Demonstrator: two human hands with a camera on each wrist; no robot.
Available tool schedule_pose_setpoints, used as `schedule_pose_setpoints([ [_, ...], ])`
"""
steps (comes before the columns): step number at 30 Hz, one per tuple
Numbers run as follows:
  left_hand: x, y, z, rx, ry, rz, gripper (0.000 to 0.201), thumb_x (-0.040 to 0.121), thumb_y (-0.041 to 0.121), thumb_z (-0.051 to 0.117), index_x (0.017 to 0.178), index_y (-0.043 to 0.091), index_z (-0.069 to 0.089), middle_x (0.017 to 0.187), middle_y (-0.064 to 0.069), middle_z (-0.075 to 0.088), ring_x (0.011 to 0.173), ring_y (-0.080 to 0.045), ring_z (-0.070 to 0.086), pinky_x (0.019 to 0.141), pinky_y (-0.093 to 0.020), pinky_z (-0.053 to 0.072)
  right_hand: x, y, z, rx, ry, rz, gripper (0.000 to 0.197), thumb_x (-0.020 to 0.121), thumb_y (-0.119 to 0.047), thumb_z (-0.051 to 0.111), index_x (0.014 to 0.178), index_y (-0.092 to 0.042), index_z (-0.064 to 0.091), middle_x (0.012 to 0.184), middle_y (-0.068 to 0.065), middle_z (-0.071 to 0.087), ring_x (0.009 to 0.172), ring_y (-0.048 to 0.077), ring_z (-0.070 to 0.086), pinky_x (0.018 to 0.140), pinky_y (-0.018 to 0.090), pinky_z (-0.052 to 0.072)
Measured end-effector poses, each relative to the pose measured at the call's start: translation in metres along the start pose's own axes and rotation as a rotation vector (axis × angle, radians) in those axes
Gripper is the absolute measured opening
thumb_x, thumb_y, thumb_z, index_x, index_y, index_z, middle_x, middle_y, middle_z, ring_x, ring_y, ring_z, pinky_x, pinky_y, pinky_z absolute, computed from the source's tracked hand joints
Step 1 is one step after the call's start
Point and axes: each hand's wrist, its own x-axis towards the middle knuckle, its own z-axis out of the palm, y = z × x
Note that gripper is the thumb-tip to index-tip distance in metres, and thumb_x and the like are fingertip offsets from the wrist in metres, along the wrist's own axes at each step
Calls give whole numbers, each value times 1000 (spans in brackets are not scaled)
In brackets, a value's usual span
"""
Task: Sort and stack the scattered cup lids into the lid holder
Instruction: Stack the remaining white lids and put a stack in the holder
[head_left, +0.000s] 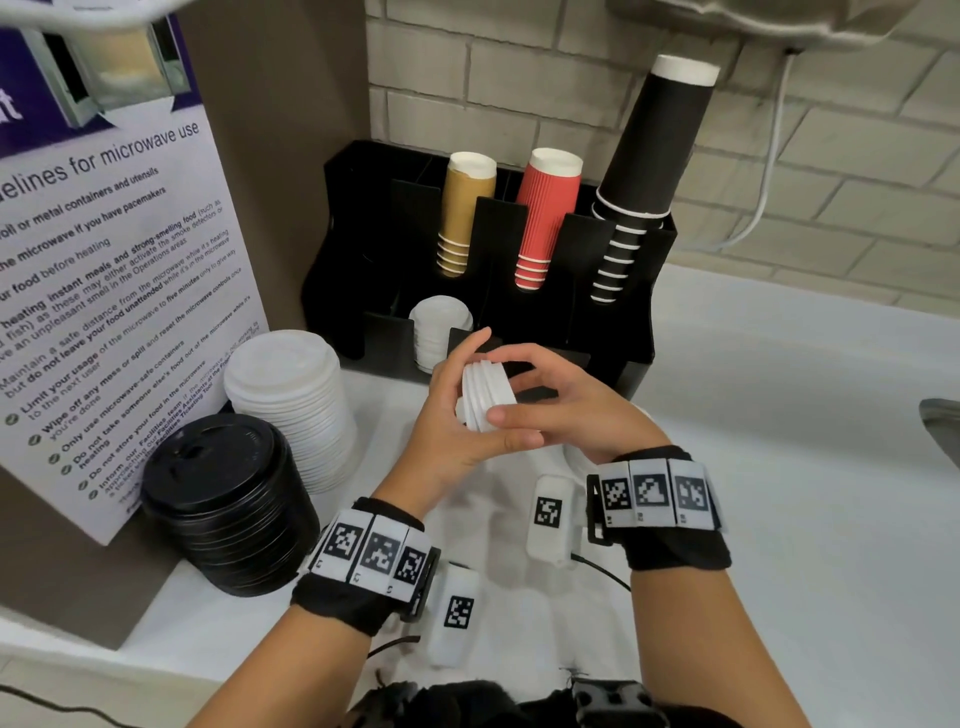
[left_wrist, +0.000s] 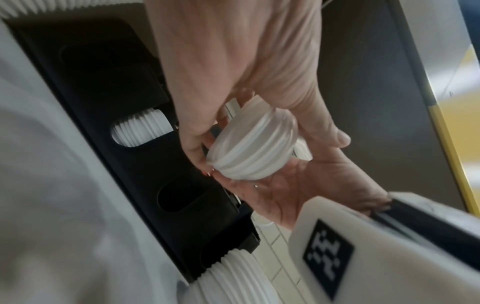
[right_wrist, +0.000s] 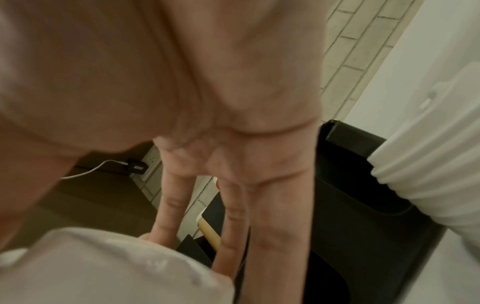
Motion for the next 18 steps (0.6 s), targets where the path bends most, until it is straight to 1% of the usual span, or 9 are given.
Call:
schedule_pose_setpoints([
  [2,-1,1,2,11,4,4,108,45,35,89,140,35,39,144,-3,37,132,-17,44,102,-46,49,0,-1,2,-18,7,-10,54,68,-25,83,114,-39,60,111,6,60,101,19,64,69,28,57],
  [3,-1,1,4,0,5,6,108,44,34,89,139,33,39,144,-3,36,132,-19,43,101,-48,49,1,-1,3,-32,18,-16,54,68,-25,84,114,-39,59,112,6,60,102,20,64,71,31,58],
  [5,-1,2,5,-37,12,21,106,43,34,89,137,30,39,145,-5,35,133,-25,44,99,-54,50,2,-1,5,-54,46,-33,56,67,-26,85,114,-38,58,112,6,61,102,23,65,78,39,59],
  [6,-1,1,5,-43,18,33,104,44,33,89,136,29,39,144,-6,35,133,-28,44,97,-55,50,3,-1,7,-57,62,-42,57,66,-27,86,115,-38,57,112,6,61,100,23,66,81,41,59],
  [8,0,1,4,-27,25,48,103,45,34,89,135,29,38,143,-5,36,132,-28,45,96,-55,51,5,-1,9,-65,90,-51,59,64,-28,87,114,-37,58,112,5,62,97,22,68,83,42,58],
  [9,1,0,3,-29,21,47,103,46,33,89,135,28,38,143,-5,36,132,-29,45,96,-56,51,5,-1,10,-77,102,-55,60,62,-29,88,114,-38,58,112,5,62,96,21,68,84,41,58],
  [12,2,-2,3,-68,2,28,109,46,28,91,139,21,35,145,-12,36,133,-37,44,97,-60,48,7,-1,13,-123,130,-75,60,60,-33,89,111,-38,59,108,-2,65,92,14,69,85,37,57],
  [15,3,-2,2,-39,6,24,111,45,30,91,140,19,34,145,-13,36,134,-35,43,99,-60,46,9,-1,15,-148,149,-80,60,60,-33,89,112,-36,59,106,-5,65,91,11,69,85,35,57],
  [18,2,0,2,-31,16,27,113,43,32,90,140,20,34,146,-13,34,135,-33,42,101,-59,45,11,-2,18,-195,162,-93,59,61,-31,89,112,-34,58,105,-6,64,91,10,68,84,31,57],
])
